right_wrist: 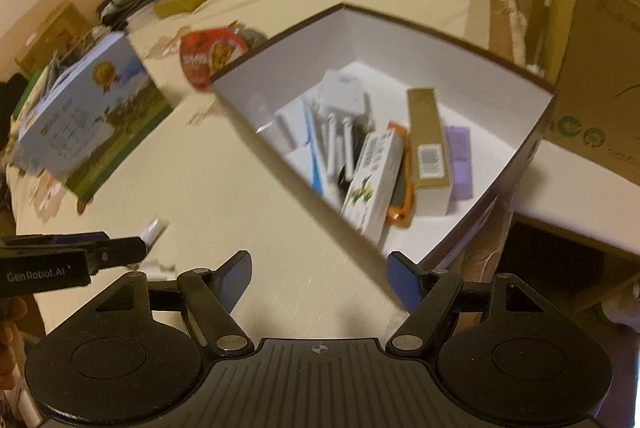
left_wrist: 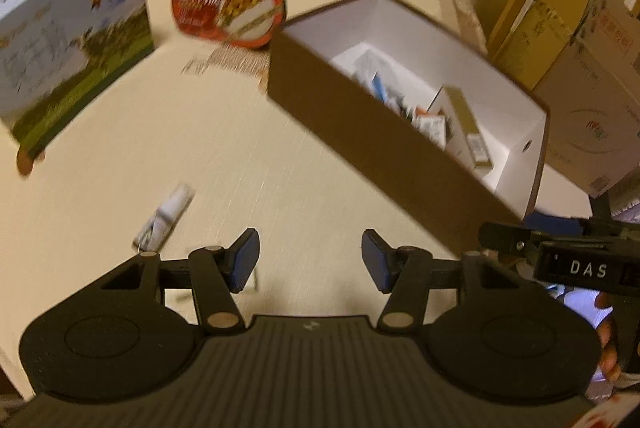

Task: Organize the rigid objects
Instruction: 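Move both tools back toward the spray bottle and white hair clip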

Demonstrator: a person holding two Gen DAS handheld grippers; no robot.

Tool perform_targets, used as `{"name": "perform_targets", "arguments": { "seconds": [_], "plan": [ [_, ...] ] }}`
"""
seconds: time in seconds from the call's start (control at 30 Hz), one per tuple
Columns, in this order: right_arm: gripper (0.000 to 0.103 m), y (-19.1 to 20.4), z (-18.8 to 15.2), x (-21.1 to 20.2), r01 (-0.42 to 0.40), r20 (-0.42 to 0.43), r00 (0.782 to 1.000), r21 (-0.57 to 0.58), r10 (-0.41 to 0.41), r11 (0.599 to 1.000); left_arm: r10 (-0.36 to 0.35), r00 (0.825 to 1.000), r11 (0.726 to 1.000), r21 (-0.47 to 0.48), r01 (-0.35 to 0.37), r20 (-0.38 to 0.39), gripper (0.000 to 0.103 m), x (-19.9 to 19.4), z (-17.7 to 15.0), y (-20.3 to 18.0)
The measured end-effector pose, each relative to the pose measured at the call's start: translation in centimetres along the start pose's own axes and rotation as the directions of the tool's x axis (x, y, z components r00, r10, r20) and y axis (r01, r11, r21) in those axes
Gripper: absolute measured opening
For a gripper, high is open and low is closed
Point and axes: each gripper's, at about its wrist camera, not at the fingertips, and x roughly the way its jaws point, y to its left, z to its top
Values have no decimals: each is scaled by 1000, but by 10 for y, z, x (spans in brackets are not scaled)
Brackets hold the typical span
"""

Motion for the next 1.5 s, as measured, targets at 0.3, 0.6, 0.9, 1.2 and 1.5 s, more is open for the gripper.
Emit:
{"name": "perform_targets", "arguments": {
  "seconds": [0.3,0.6,0.9,1.2,1.5],
  "plan": [
    [71,18,-22,25,-15,-97,995,-57,10,998,66,992,996,-46,-71,-107,52,16,-38,21],
    [71,32,-36,43,-42,-158,987,-94,27,995,111,979,989,-79,-126,-168,52,24,-54,41],
    [71,54,-45,63,-98,-200,977,-148,67,984,137,971,982,-100,-159,-194,52,27,-69,54],
    [71,82,-51,88,-187,-232,965,-267,125,945,176,962,974,-106,-201,-208,52,36,-84,71],
    [71,119,-49,116,-296,-241,948,-424,208,856,215,956,961,-129,-243,-198,52,41,-90,99]
  ]
}}
